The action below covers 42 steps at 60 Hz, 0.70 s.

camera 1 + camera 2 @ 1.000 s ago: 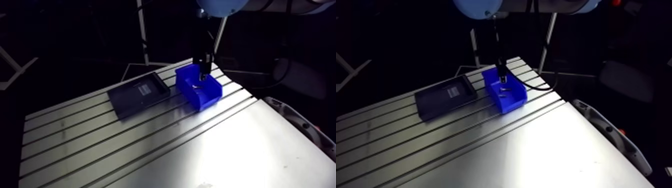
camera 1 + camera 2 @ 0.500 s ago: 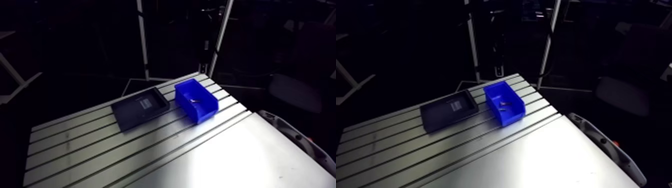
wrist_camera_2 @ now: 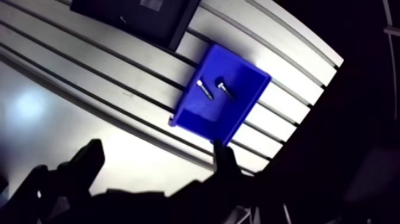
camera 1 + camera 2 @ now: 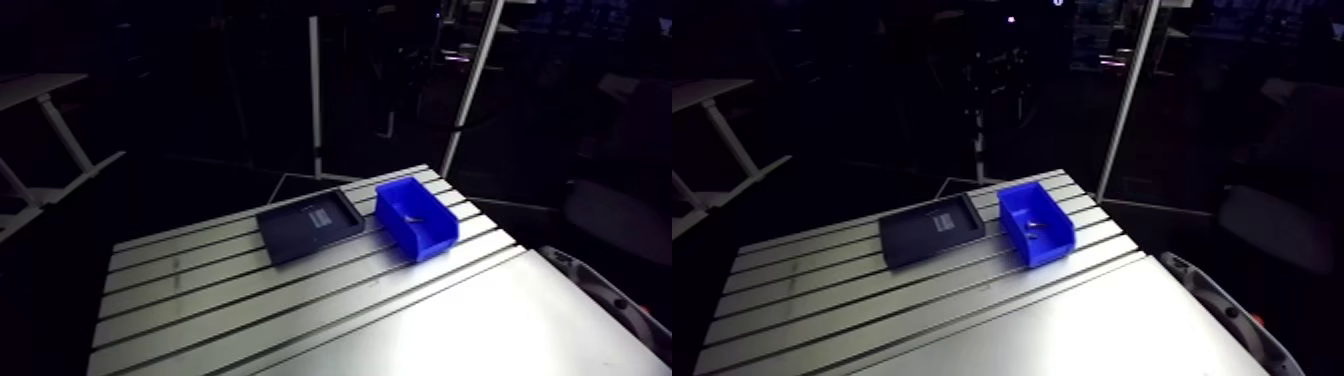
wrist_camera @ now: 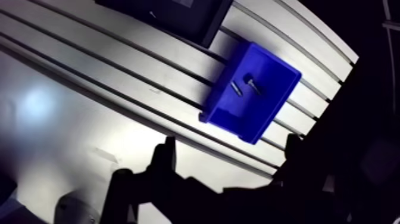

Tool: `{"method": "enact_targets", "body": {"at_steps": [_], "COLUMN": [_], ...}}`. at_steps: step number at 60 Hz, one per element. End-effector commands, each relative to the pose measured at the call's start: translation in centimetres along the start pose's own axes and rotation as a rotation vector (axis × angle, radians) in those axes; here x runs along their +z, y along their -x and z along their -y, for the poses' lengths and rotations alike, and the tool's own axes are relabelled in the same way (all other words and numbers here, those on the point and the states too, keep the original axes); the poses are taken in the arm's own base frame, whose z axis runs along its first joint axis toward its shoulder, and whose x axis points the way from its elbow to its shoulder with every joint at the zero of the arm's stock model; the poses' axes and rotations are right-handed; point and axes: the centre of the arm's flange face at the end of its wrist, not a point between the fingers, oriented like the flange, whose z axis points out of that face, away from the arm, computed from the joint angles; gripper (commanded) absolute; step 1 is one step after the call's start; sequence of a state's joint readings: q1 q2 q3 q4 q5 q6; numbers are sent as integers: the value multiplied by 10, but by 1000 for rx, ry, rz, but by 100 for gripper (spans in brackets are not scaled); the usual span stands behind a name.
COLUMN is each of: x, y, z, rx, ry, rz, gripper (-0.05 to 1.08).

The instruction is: Pick up the M10 bolt from the tray and put it into the blue bin.

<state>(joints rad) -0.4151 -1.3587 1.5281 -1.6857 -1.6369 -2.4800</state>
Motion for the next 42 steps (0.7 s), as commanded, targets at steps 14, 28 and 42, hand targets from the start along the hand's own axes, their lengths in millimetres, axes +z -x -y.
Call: {"method": "enact_targets", "body": {"at_steps": [14,28,42], "x": [-94,-124,-142], "y": [-33,-39,-37], "z": [74,86,91], "rx": [560,536,530], "ry": [-84,-60,-45], "rz": [39,6,-29], "gripper": [1,1,1]}}
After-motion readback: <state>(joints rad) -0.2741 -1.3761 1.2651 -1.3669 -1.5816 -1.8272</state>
